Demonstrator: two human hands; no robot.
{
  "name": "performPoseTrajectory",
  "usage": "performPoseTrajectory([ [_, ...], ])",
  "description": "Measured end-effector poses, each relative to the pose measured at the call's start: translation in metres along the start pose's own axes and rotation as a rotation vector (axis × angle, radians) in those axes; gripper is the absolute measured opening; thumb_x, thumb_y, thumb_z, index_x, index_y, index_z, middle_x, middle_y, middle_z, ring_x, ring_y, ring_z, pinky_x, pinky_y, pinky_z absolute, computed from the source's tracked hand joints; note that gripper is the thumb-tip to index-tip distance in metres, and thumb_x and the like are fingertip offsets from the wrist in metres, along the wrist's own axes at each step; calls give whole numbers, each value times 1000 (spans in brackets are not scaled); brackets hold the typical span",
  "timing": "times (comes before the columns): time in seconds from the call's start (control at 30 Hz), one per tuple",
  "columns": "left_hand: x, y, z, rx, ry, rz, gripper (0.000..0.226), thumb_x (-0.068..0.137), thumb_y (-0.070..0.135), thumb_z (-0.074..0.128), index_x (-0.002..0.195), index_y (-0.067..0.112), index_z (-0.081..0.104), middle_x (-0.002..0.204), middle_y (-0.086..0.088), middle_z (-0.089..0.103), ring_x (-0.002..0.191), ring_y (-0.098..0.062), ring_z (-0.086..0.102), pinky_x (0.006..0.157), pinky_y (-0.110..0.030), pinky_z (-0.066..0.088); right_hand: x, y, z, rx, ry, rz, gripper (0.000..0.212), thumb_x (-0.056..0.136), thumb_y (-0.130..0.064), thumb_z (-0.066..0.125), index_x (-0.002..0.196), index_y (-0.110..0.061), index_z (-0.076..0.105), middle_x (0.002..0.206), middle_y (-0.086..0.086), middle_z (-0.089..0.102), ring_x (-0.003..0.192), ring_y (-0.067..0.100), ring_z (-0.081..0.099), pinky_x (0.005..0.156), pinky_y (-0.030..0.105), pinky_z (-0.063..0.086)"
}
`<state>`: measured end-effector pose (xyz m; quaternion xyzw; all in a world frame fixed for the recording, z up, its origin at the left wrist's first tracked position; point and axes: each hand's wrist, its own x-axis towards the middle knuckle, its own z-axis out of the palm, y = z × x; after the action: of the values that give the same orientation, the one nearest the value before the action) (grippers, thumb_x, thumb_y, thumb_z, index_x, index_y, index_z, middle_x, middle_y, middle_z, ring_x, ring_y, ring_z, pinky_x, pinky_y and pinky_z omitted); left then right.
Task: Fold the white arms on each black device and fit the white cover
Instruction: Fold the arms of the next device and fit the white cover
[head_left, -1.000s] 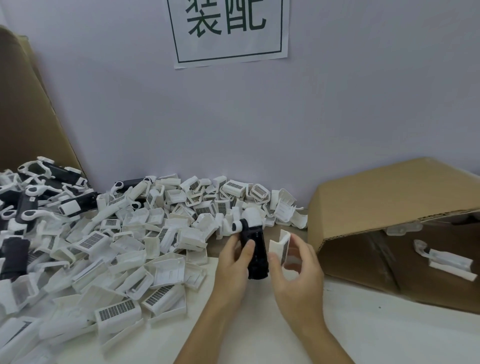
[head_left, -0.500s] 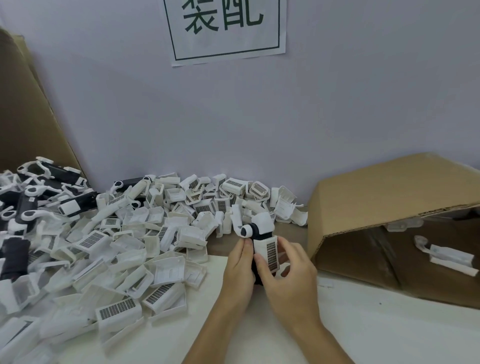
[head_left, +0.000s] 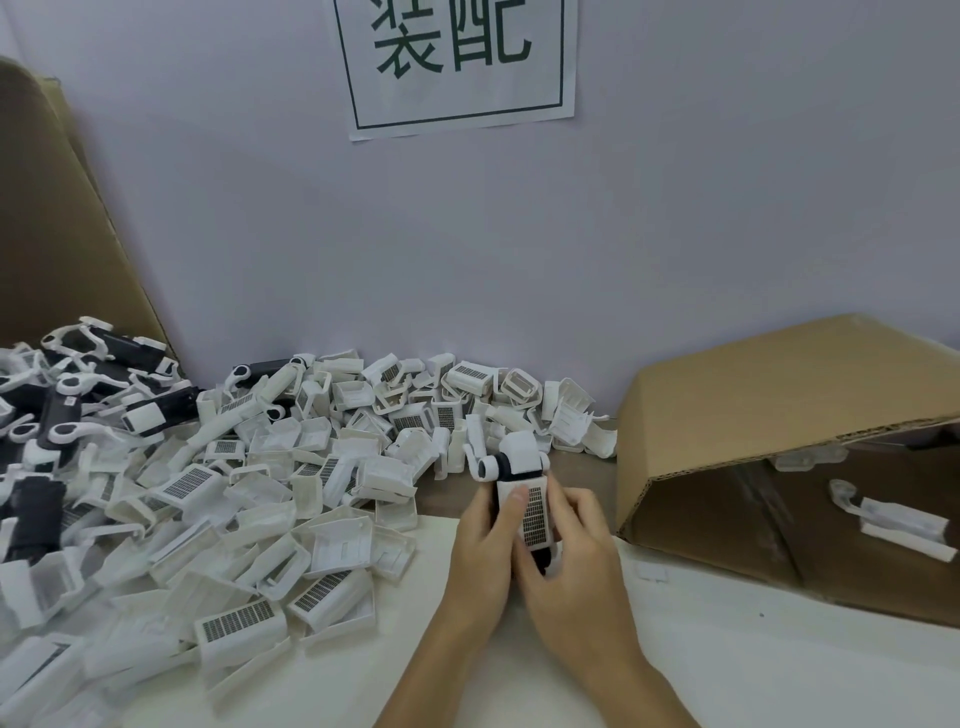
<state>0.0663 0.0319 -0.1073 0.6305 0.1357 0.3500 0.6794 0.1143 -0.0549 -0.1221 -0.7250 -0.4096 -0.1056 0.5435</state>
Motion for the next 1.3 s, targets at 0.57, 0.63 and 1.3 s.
performPoseTrajectory([
  [0.57, 4, 2, 5, 37, 15, 16, 37, 86, 45, 59, 93, 9, 66, 77, -1, 72, 72, -11, 68, 62, -23, 52, 16, -9, -15, 681, -46, 444, 44, 86, -52, 51, 82, -21, 82, 81, 9, 77, 77, 17, 74, 63, 22, 54],
  [0.63, 3, 1, 6, 62, 8, 28, 39, 92, 48, 60, 87, 10, 66, 72, 0, 71, 67, -10, 67, 59, -22, 51, 16, -7, -12, 653, -37, 481, 53, 82, -56, 53, 77, -11, 79, 76, 16, 74, 71, 20, 72, 60, 27, 52],
  [1.3, 4, 8, 2, 79, -73, -44, 44, 88, 47, 52, 99, 8, 69, 79, 0, 73, 74, -11, 68, 64, -23, 52, 15, -15, -5, 680, 56, 508, 42, 83, -55, 54, 78, -22, 80, 77, 6, 77, 72, 13, 74, 54, 18, 52],
])
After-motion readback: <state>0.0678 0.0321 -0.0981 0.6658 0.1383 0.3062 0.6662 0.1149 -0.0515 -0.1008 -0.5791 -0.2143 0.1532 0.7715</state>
